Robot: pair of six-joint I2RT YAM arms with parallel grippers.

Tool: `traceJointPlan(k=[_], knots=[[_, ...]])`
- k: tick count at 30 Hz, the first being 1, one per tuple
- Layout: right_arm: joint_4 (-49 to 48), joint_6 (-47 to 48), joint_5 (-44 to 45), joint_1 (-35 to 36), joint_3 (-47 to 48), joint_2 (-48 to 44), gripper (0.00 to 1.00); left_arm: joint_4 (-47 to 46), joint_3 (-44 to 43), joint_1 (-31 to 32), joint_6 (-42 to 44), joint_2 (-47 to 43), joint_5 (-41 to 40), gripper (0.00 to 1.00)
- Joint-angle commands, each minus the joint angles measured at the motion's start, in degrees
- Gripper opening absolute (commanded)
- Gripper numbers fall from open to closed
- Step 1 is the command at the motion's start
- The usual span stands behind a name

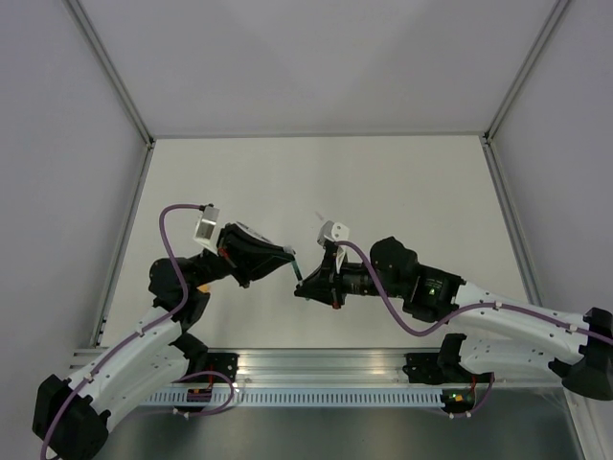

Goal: Insert the pens into the pen caps

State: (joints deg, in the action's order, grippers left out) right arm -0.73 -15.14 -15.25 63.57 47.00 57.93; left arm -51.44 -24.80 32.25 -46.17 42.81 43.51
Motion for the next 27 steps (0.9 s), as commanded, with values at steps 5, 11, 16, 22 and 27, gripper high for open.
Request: traceJointPlan(k=[5,11,16,22,27], knots=[[-11.8,1.9,6.6,-1.0,11.1,0.9,0.00,2.4,4.7,1.1,-0.9,0.3,10.0,0.02],[-11.7,2.8,8.2,-1.0,14.0,0.4,0.00,1.3,5.9,1.1,0.1,0.6,10.5,0.02],[-10.8,3.5,9.3,-1.0,17.3,1.0,0.00,-0.6,7.2,1.1,-0.1,2.5,10.7,0.02],[-10.1,4.4,9.4,-1.0,20.3,1.6,0.00,-2.3,8.4,1.1,-0.5,2.8,10.9,0.02],[-11.7,4.1,9.5,-1.0,21.1,1.4,0.00,-2.3,8.5,1.1,-0.2,3.2,10.6,0.02]])
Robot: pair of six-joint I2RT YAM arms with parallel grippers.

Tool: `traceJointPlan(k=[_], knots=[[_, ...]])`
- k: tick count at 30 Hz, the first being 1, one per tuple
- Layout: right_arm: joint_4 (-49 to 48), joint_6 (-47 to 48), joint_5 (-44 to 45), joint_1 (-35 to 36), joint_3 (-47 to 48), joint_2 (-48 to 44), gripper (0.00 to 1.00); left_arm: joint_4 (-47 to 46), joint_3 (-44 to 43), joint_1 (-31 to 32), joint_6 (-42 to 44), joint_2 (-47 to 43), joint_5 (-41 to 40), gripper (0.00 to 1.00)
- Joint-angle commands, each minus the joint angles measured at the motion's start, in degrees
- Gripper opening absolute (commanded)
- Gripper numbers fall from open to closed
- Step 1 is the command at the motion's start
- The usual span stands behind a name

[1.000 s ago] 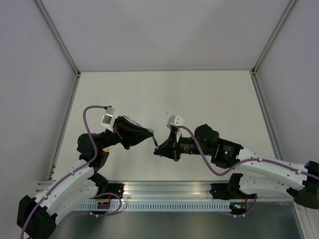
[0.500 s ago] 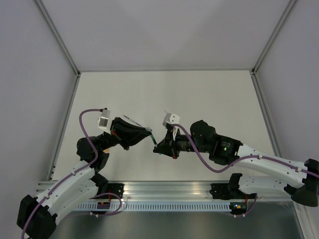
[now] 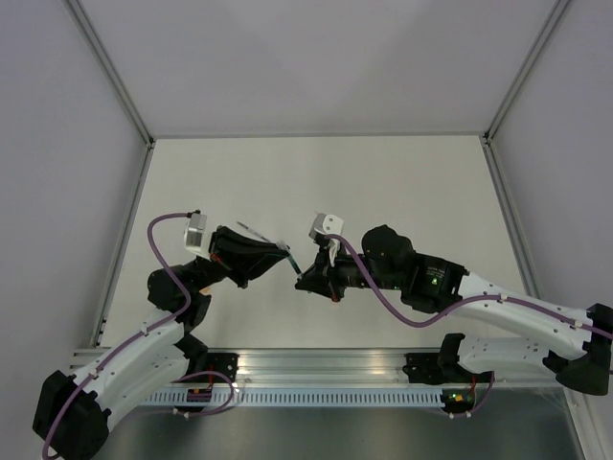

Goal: Insert the pens into the pen caps

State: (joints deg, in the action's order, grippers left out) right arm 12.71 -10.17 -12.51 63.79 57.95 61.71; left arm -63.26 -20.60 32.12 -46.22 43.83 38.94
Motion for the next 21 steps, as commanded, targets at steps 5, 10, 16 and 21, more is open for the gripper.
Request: traceJointPlan(k=[5,10,16,21], knots=[[-27.2,-0.9,8.0,-1.2,9.9,-2.6,0.00,8.5,5.4,1.3,-0.1,2.7,15.1,0.02],[-28.1,-0.7,7.8,-1.2,11.9,-1.2,0.00,3.4,6.7,1.3,-1.8,5.2,15.4,0.02],[-26.9,-1.1,3.6,-1.2,11.8,1.0,0.00,2.4,5.8,1.3,-3.0,5.0,15.9,0.02],[-27.8,-0.9,2.2,-1.2,5.9,-0.8,0.00,10.3,1.2,1.3,-1.4,0.7,14.2,0.02]])
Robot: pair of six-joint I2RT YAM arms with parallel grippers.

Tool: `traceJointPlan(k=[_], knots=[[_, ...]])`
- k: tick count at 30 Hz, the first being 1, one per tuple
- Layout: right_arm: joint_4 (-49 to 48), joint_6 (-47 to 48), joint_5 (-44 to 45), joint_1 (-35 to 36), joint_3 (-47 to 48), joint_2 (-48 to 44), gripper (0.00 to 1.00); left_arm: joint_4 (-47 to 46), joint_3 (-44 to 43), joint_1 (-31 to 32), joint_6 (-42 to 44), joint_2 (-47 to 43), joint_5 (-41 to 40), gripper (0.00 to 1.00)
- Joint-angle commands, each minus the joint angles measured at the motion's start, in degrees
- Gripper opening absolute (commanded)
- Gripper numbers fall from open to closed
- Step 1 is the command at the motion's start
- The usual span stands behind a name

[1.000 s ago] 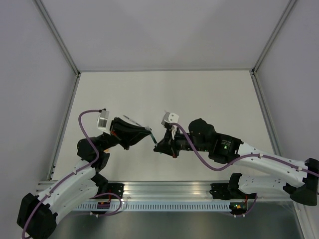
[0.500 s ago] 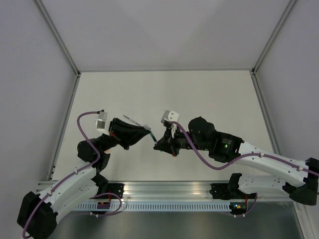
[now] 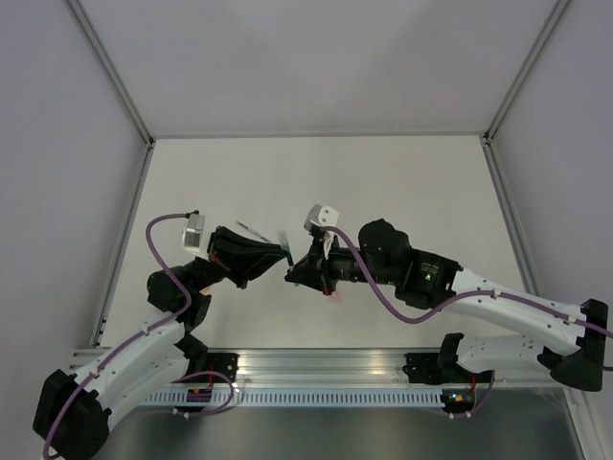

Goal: Insert the pens into the pen caps

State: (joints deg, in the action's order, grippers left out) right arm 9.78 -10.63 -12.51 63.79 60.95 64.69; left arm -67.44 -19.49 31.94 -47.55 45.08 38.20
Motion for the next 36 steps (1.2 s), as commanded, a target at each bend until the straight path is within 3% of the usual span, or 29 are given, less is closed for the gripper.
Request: traceJointPlan(k=[1,2,4,5,9,17,23,29,36], knots=[[-24.1,0.3,2.2,-1.3,1.9,-4.3,0.00,15.4,-0.7,1.5,0.2,-1.4,14.8,0.04],[-23.8,0.4,2.1,-1.2,1.5,-4.5,0.00,16.4,-1.3,1.5,0.2,-1.7,14.7,0.17],[-23.2,0.6,1.5,-1.2,0.6,-5.0,0.00,18.7,-3.2,1.5,0.5,-2.5,14.7,0.28],[-22.4,0.8,1.2,-1.2,0.4,-5.7,0.00,19.6,-3.6,1.5,0.8,-3.3,14.5,0.47],[-20.6,0.4,0.3,-1.2,-1.4,-7.1,0.00,25.8,-7.2,1.5,2.9,-5.8,13.0,0.68],[-15.8,-1.5,-1.6,-1.2,-6.6,-9.0,0.00,40.2,-16.4,1.5,8.7,-8.7,10.6,0.86],[-12.2,-2.1,-5.2,-1.2,-10.0,-10.1,0.00,53.3,-25.9,1.5,17.3,-8.7,5.2,0.91],[-15.3,-4.2,-9.6,-1.2,-13.0,-9.7,0.00,55.4,-29.0,1.4,19.2,-4.4,5.8,0.96],[-17.8,-5.7,-12.2,-1.2,-13.5,-6.9,0.00,52.8,-27.0,1.4,18.6,-1.2,6.0,0.93]])
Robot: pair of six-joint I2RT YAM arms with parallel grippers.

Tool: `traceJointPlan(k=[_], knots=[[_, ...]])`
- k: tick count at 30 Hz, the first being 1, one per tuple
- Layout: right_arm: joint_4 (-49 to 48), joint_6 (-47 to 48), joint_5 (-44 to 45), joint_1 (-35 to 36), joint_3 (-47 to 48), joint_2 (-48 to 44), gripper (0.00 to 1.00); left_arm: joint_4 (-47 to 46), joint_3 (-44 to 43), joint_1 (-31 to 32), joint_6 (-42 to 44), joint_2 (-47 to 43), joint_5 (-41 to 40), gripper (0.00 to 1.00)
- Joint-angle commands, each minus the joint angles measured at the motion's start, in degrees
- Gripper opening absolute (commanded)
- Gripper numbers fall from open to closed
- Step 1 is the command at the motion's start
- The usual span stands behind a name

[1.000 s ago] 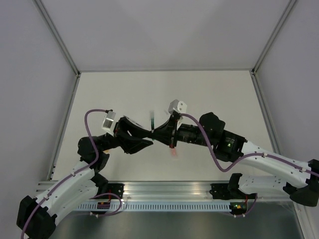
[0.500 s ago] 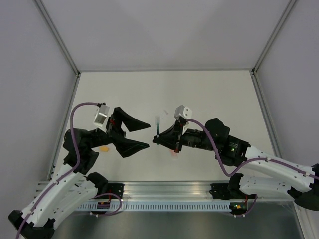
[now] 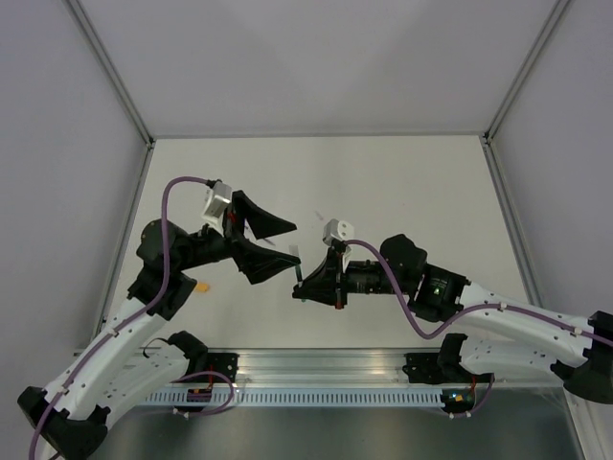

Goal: Insert the pens into the pen caps

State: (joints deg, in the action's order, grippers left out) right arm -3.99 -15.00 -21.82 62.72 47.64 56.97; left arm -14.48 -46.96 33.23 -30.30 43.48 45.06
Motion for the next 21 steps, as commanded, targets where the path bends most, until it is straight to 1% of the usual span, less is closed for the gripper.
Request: traceJointPlan(k=[1,3,6,8,9,12,13,16,17,21], knots=[[-4.3,-1.3,-3.1,-0.1,-0.1,1.1,0.00,-0.7,0.7,0.2,1.3,0.6,-0.9,0.91],[-4.7,-1.8,-3.5,-0.1,-0.1,1.6,0.00,-1.3,1.3,0.2,1.0,1.2,-1.1,0.89],[-4.3,-2.0,-3.4,-0.1,0.5,2.6,0.00,-4.2,2.7,0.2,-0.5,1.7,0.0,0.80],[-4.4,-2.3,-3.1,-0.1,0.6,3.0,0.00,-7.8,4.6,0.2,-1.9,2.0,1.9,0.58],[-4.5,-2.5,-3.0,-0.1,0.9,3.2,0.00,-9.0,5.3,0.2,-3.3,2.3,3.5,0.36],[-4.9,-2.8,-1.8,-0.1,1.5,2.9,0.00,-12.8,9.1,0.2,-5.2,2.0,5.5,0.07],[-4.9,-2.8,-0.9,-0.1,1.7,2.6,0.00,-12.9,10.1,0.2,-5.2,1.1,5.2,0.02],[-3.1,-1.3,3.0,-0.1,3.7,1.0,0.00,-15.0,15.8,0.2,-5.7,-1.6,3.9,0.02],[-2.6,-0.9,5.5,-0.1,4.9,0.4,0.00,-16.4,16.8,0.2,-6.1,-2.2,3.6,0.02],[-2.9,-0.3,10.4,-0.1,7.5,-2.5,0.00,-21.5,20.1,0.2,-9.5,-2.9,4.4,0.02]])
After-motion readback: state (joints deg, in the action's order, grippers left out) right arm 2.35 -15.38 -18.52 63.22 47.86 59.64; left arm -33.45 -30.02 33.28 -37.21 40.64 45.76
